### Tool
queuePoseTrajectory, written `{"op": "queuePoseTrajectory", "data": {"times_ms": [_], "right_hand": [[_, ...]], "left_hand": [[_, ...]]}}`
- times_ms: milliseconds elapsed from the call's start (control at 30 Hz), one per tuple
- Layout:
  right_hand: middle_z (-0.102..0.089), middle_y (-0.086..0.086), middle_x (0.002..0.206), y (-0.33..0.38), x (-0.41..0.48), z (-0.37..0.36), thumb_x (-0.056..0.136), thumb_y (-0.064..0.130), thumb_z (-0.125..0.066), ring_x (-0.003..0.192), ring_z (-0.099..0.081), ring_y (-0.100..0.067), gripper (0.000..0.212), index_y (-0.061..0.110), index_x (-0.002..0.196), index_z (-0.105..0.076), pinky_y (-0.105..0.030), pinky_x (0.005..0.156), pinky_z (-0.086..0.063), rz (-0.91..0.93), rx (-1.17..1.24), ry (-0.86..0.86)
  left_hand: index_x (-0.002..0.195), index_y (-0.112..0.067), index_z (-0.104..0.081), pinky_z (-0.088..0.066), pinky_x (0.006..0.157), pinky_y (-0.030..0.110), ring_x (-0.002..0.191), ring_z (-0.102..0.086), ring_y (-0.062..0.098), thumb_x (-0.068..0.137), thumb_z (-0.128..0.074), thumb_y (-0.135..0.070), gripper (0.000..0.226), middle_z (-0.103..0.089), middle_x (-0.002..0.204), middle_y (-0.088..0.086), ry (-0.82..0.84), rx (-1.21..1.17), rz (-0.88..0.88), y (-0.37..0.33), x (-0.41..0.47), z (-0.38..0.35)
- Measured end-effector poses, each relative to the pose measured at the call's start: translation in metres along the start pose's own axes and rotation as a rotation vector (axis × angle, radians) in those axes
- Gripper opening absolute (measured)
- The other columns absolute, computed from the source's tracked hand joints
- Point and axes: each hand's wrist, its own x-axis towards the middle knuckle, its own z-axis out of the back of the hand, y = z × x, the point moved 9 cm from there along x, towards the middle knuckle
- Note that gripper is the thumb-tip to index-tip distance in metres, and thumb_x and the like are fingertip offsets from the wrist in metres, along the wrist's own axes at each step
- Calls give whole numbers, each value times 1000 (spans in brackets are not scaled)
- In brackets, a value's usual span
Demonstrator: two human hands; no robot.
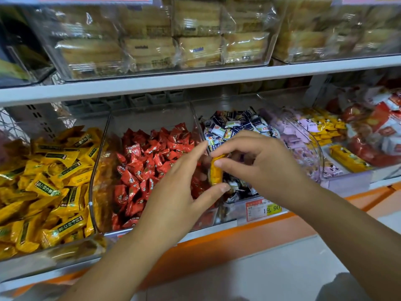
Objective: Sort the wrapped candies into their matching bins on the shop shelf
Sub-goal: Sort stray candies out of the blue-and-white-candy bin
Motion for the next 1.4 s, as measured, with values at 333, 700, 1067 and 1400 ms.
{"op": "queuePoseTrajectory", "data": {"times_ms": [333,700,1067,1400], "right_hand": [[-54,14,122,-54,3,-3,86,46,-65,119,-43,-10,35,47,120,-57,-24,94,-39,-221,-445,348],[-20,18,156,-83,21,-5,86,54,-61,140,-10,-19,32,59,117,-54,-48,110,-13,-170,-654,286],[-62,8,106,-44,11,-46,89,31,-65,106,-40,-9,21,23,108,-68,-34,91,-41,22,-484,377],[-40,8,108,-65,22,-53,91,49,-53,116,-29,-17,52,38,140,-42,-35,96,-24,-50,-805,524]], "left_hand": [[122,-39,-46,-34,58,12,68,-48,-6,91,-51,-46,32,-50,76,-22,4,-96,160,19,4,-4],[146,-51,-23,-45,61,24,73,-55,-1,73,-62,-65,83,-61,90,-14,100,-35,285,32,6,-28],[148,-48,-23,-38,55,19,63,-49,0,75,-60,-63,84,-50,70,-9,110,-6,278,34,6,-28],[146,-49,-27,-46,66,22,70,-54,3,76,-65,-60,80,-54,73,-8,88,-37,303,35,2,-25]]}}
